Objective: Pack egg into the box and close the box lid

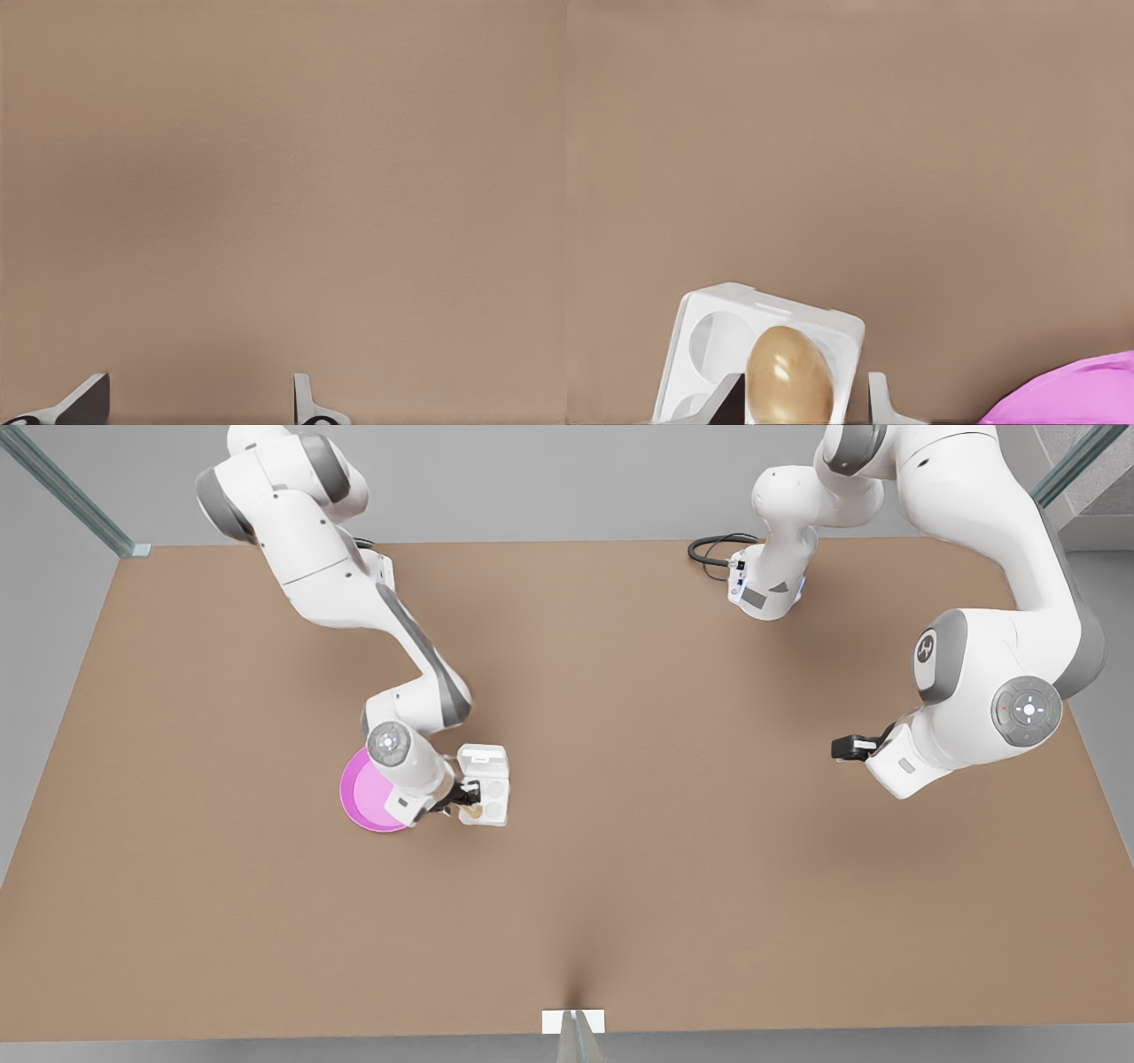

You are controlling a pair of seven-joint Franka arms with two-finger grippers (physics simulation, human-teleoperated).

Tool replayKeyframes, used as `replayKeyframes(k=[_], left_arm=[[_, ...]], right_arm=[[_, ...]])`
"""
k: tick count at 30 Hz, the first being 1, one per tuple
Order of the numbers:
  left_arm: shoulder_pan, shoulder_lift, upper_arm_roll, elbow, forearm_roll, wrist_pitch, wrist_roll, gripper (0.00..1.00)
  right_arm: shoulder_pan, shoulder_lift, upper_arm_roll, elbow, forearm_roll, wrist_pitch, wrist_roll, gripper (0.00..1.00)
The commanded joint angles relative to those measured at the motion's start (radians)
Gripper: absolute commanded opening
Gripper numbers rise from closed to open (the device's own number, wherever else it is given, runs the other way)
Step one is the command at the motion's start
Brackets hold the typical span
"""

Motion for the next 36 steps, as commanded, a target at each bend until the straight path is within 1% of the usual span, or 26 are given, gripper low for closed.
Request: replayKeyframes(k=[1,2,3,4,5,6,7,8,10,12,14,15,16,17,18,21,24,25,26,28,29,31,32,33,36], left_arm=[[0.000,-0.001,0.000,0.000,0.000,0.000,0.000,1.00],[-0.001,-0.001,0.000,0.000,0.000,0.000,0.000,1.00],[-0.001,-0.001,0.000,0.000,0.000,0.000,0.000,1.00],[-0.001,-0.001,0.000,0.000,0.000,0.000,0.000,1.00],[-0.010,0.001,0.000,-0.001,-0.005,-0.003,0.000,1.00],[-0.024,0.001,0.000,0.000,-0.003,-0.004,0.000,1.00],[-0.027,0.001,0.000,0.000,-0.003,-0.004,0.000,1.00],[-0.032,0.001,0.000,0.000,-0.003,-0.006,0.000,1.00],[-0.032,0.001,0.000,0.000,-0.003,-0.006,0.000,1.00],[-0.032,0.001,0.000,-0.001,-0.003,-0.007,0.000,1.00],[-0.179,0.028,0.000,0.000,-0.008,-0.043,-0.029,1.00],[-0.229,0.043,0.000,0.002,-0.011,-0.043,-0.037,0.86],[-0.294,0.080,-0.002,0.005,-0.028,-0.036,-0.063,0.45],[-0.355,0.137,-0.003,0.011,-0.052,0.006,-0.129,0.22],[-0.444,0.208,-0.005,0.011,-0.060,0.125,-0.195,0.21],[-0.532,0.306,-0.034,0.023,-0.063,0.229,-0.271,0.21],[-0.641,0.363,-0.039,0.027,-0.064,0.322,-0.379,0.21],[-0.653,0.367,-0.040,0.027,-0.061,0.316,-0.385,0.21],[-0.650,0.327,-0.042,0.022,-0.061,0.275,-0.365,0.21],[-0.671,0.304,-0.062,-0.007,-0.058,0.266,-0.388,0.21],[-0.696,0.280,-0.068,-0.047,-0.058,0.266,-0.400,0.21],[-0.762,0.295,-0.071,-0.059,-0.064,0.356,-0.517,0.21],[-0.770,0.310,-0.079,-0.056,-0.063,0.398,-0.564,0.21],[-0.776,0.349,-0.080,-0.036,-0.063,0.439,-0.600,0.21],[-0.803,0.519,-0.080,0.181,-0.060,0.461,-0.733,0.21]], right_arm=[[-0.021,-0.078,0.000,0.002,0.143,-0.147,-0.154,0.64],[-0.056,-0.118,-0.004,0.029,0.141,-0.253,-0.148,0.69],[-0.133,-0.139,-0.015,0.108,0.132,-0.436,-0.148,0.87],[-0.164,-0.179,-0.067,0.150,0.074,-0.551,-0.149,1.00],[-0.167,-0.222,-0.095,0.154,-0.009,-0.601,-0.152,1.00],[-0.165,-0.254,-0.122,0.157,-0.018,-0.632,-0.154,1.00],[-0.182,-0.299,-0.135,0.206,-0.136,-0.724,-0.151,1.00],[-0.236,-0.305,-0.125,0.288,-0.173,-0.798,-0.149,1.00],[-0.287,-0.305,-0.124,0.381,-0.175,-0.858,-0.154,1.00],[-0.288,-0.305,-0.132,0.391,-0.178,-0.873,-0.159,1.00],[-0.293,-0.303,-0.150,0.392,-0.187,-0.878,-0.165,1.00],[-0.297,-0.299,-0.155,0.395,-0.187,-0.878,-0.162,1.00],[-0.297,-0.296,-0.155,0.394,-0.187,-0.882,-0.153,1.00],[-0.299,-0.293,-0.155,0.395,-0.188,-0.887,-0.153,1.00],[-0.331,-0.290,-0.170,0.432,-0.173,-0.881,-0.163,1.00],[-0.333,-0.283,-0.170,0.435,-0.171,-0.879,-0.162,1.00],[-0.333,-0.273,-0.170,0.435,-0.170,-0.876,-0.162,1.00],[-0.333,-0.273,-0.170,0.435,-0.171,-0.876,-0.162,1.00],[-0.333,-0.273,-0.170,0.435,-0.176,-0.876,-0.162,1.00],[-0.333,-0.273,-0.170,0.435,-0.178,-0.876,-0.160,1.00],[-0.331,-0.273,-0.170,0.435,-0.176,-0.876,-0.157,1.00],[-0.331,-0.271,-0.168,0.437,-0.176,-0.876,-0.156,1.00],[-0.331,-0.271,-0.168,0.437,-0.176,-0.874,-0.156,1.00],[-0.331,-0.271,-0.168,0.435,-0.179,-0.874,-0.156,1.00],[-0.331,-0.271,-0.170,0.435,-0.182,-0.868,-0.157,1.00]])
